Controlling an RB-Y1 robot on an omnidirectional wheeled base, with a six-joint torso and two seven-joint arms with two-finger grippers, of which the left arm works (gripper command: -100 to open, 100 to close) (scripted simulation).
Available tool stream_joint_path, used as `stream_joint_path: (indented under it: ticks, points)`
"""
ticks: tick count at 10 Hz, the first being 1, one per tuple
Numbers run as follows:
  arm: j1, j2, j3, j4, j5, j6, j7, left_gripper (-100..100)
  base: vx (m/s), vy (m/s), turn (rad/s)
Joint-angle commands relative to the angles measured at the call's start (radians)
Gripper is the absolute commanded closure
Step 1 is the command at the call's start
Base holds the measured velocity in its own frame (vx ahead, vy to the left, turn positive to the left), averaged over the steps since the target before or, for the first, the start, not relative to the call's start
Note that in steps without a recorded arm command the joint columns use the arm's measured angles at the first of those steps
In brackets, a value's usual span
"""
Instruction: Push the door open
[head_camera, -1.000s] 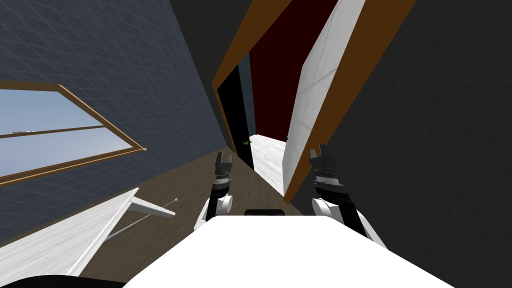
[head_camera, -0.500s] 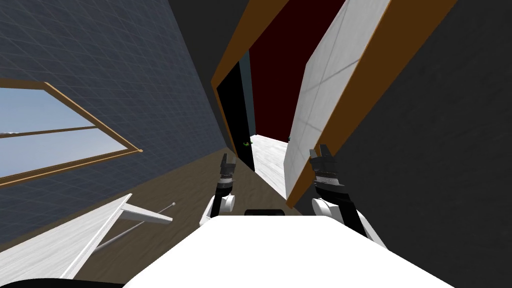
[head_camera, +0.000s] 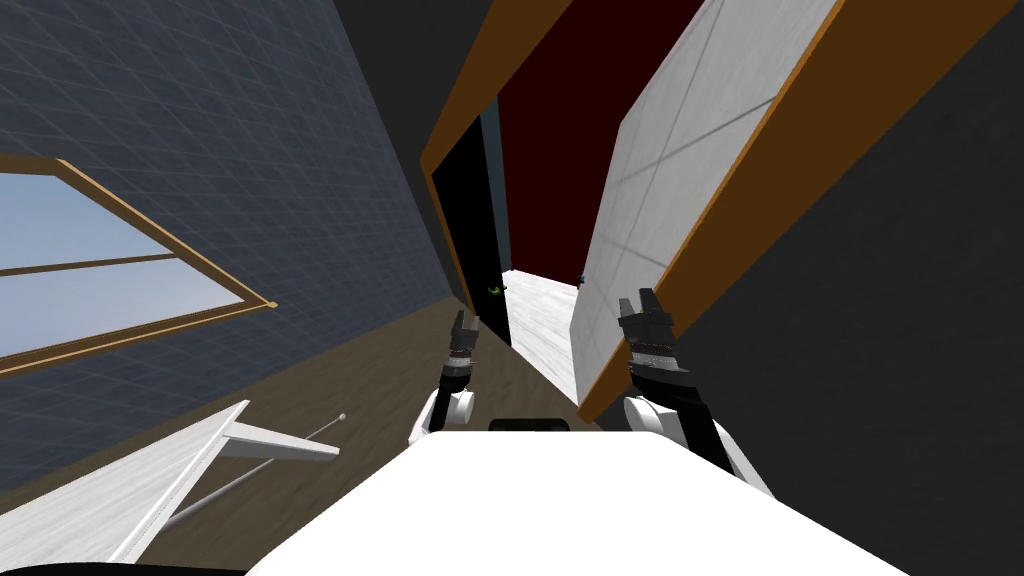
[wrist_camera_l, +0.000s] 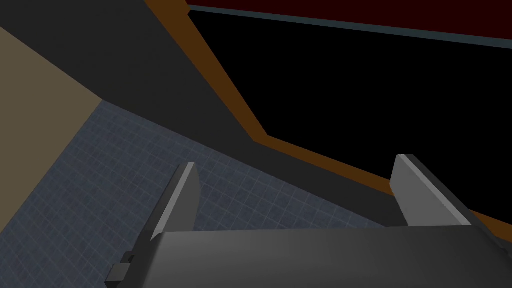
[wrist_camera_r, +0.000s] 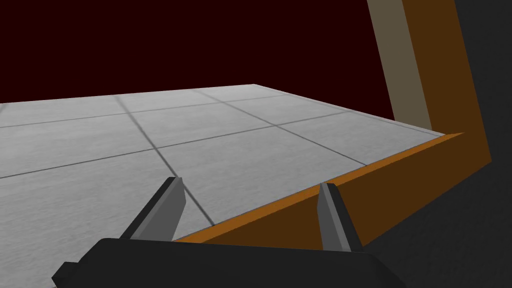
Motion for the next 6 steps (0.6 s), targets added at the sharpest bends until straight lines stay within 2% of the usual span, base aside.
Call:
stream_joint_path:
  ticks: [1,6]
  points:
    - [-0.017,0.0,-0.014,0.041,-0.007,-0.01,0.002,-100,0.104,0.079,-0.017]
    - [-0.059,0.01,-0.049,0.148,-0.022,-0.027,0.015,-100,0.093,0.081,-0.018]
